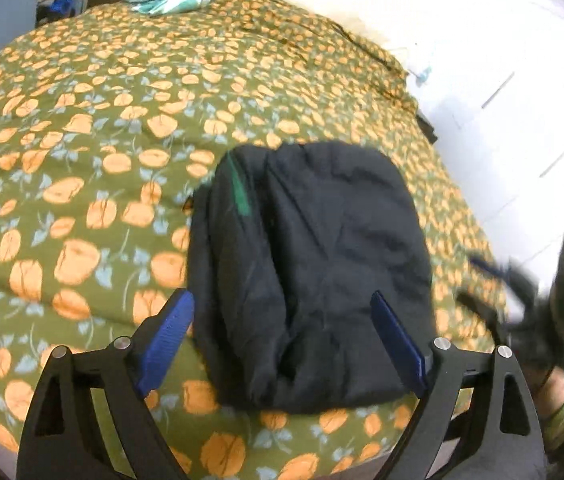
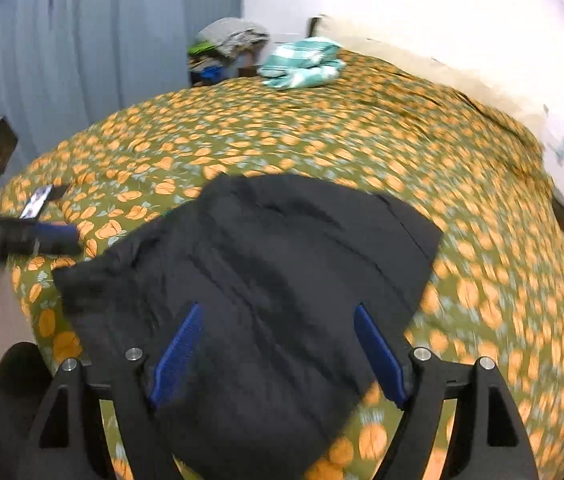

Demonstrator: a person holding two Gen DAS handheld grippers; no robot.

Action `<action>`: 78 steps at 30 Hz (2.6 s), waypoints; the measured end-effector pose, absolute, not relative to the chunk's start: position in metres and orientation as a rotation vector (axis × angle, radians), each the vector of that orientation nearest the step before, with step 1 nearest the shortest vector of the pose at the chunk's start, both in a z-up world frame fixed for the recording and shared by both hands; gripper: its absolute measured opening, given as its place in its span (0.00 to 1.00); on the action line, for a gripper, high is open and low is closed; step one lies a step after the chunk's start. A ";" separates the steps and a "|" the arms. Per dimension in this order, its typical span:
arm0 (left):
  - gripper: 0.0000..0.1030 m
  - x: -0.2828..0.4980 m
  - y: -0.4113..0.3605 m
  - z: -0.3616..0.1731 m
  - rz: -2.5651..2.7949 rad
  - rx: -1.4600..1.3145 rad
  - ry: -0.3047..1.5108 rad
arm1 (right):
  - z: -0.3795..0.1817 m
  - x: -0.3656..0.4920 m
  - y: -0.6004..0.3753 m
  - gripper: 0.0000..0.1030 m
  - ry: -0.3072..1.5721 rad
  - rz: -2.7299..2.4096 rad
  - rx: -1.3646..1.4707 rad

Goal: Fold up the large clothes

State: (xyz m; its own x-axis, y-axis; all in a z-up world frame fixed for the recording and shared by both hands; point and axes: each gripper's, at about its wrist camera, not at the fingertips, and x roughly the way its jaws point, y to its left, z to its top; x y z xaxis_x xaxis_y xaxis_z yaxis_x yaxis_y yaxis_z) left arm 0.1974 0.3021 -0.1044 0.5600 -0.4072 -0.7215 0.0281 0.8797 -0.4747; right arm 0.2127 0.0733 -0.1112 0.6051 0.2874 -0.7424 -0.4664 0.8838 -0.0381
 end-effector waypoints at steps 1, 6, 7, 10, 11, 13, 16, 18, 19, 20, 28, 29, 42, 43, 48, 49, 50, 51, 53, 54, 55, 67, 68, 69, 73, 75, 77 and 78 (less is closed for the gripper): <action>0.90 0.206 0.305 -0.108 -0.285 -0.459 0.963 | -0.113 0.211 0.061 0.77 0.830 0.431 -0.207; 0.89 0.261 0.292 -0.158 -0.417 -0.526 1.145 | -0.136 0.214 0.014 0.77 0.931 0.400 -0.096; 0.89 0.267 0.287 -0.168 -0.419 -0.512 1.174 | -0.138 0.215 0.009 0.78 0.941 0.406 -0.074; 0.92 0.274 0.274 -0.190 -0.406 -0.406 1.248 | -0.150 0.226 -0.008 0.78 0.988 0.471 0.063; 0.93 0.274 0.275 -0.194 -0.411 -0.407 1.255 | -0.158 0.233 -0.013 0.77 1.015 0.495 0.121; 0.93 0.276 0.282 -0.203 -0.436 -0.452 1.259 | -0.174 0.240 -0.016 0.78 1.054 0.509 0.184; 0.93 0.276 0.290 -0.214 -0.469 -0.485 1.260 | -0.207 0.251 -0.019 0.78 1.130 0.573 0.324; 0.93 0.276 0.290 -0.220 -0.490 -0.487 1.266 | -0.220 0.255 -0.020 0.78 1.133 0.624 0.406; 0.94 0.277 0.289 -0.223 -0.502 -0.488 1.270 | -0.224 0.257 -0.021 0.78 1.126 0.638 0.435; 0.94 0.279 0.289 -0.227 -0.512 -0.491 1.275 | -0.229 0.262 -0.021 0.81 1.119 0.650 0.468; 1.00 0.287 0.278 -0.248 -0.503 -0.554 1.235 | -0.258 0.311 0.008 0.86 1.167 0.695 0.507; 1.00 0.283 0.276 -0.246 -0.487 -0.558 1.220 | -0.253 0.312 0.014 0.85 1.161 0.699 0.467; 0.77 0.281 0.226 -0.122 -0.501 -0.480 0.920 | -0.115 0.300 0.017 0.65 0.800 0.918 0.260; 0.76 0.292 0.223 -0.114 -0.499 -0.475 0.907 | -0.106 0.311 0.013 0.65 0.780 0.914 0.244; 0.76 0.346 0.201 -0.101 -0.457 -0.457 0.871 | -0.089 0.369 -0.014 0.66 0.763 0.861 0.232; 0.82 0.359 0.195 -0.108 -0.436 -0.453 0.886 | -0.094 0.381 -0.020 0.72 0.788 0.827 0.244; 0.85 0.371 0.189 -0.117 -0.418 -0.449 0.911 | -0.099 0.391 -0.026 0.75 0.811 0.791 0.250; 0.88 0.378 0.182 -0.141 -0.389 -0.439 0.950 | -0.110 0.406 -0.036 0.81 0.854 0.700 0.258; 0.88 0.389 0.175 -0.176 -0.353 -0.437 1.039 | -0.138 0.423 -0.056 0.84 0.948 0.497 0.261; 0.88 0.389 0.173 -0.194 -0.352 -0.458 1.084 | -0.148 0.424 -0.063 0.84 0.973 0.430 0.257; 0.88 0.384 0.177 -0.199 -0.381 -0.520 1.068 | -0.153 0.419 -0.073 0.84 0.969 0.399 0.256; 0.99 0.240 0.147 -0.078 -0.095 -0.005 0.702 | -0.056 0.257 -0.053 0.85 0.613 0.389 -0.058; 0.99 0.233 0.142 -0.072 -0.057 0.041 0.674 | -0.052 0.256 -0.056 0.85 0.591 0.378 -0.077; 0.99 0.230 0.139 -0.067 -0.023 0.078 0.644 | -0.049 0.242 -0.055 0.85 0.571 0.366 -0.091; 1.00 0.200 0.120 -0.052 0.069 0.099 0.555 | -0.040 0.208 -0.055 0.85 0.547 0.307 -0.107; 1.00 0.195 0.114 -0.046 0.080 0.087 0.528 | -0.039 0.195 -0.056 0.85 0.550 0.276 -0.109; 1.00 0.185 0.104 -0.039 0.053 0.069 0.543 | -0.035 0.185 -0.060 0.85 0.567 0.263 -0.092; 1.00 0.182 0.099 -0.036 0.049 0.065 0.545 | -0.035 0.181 -0.061 0.85 0.575 0.257 -0.088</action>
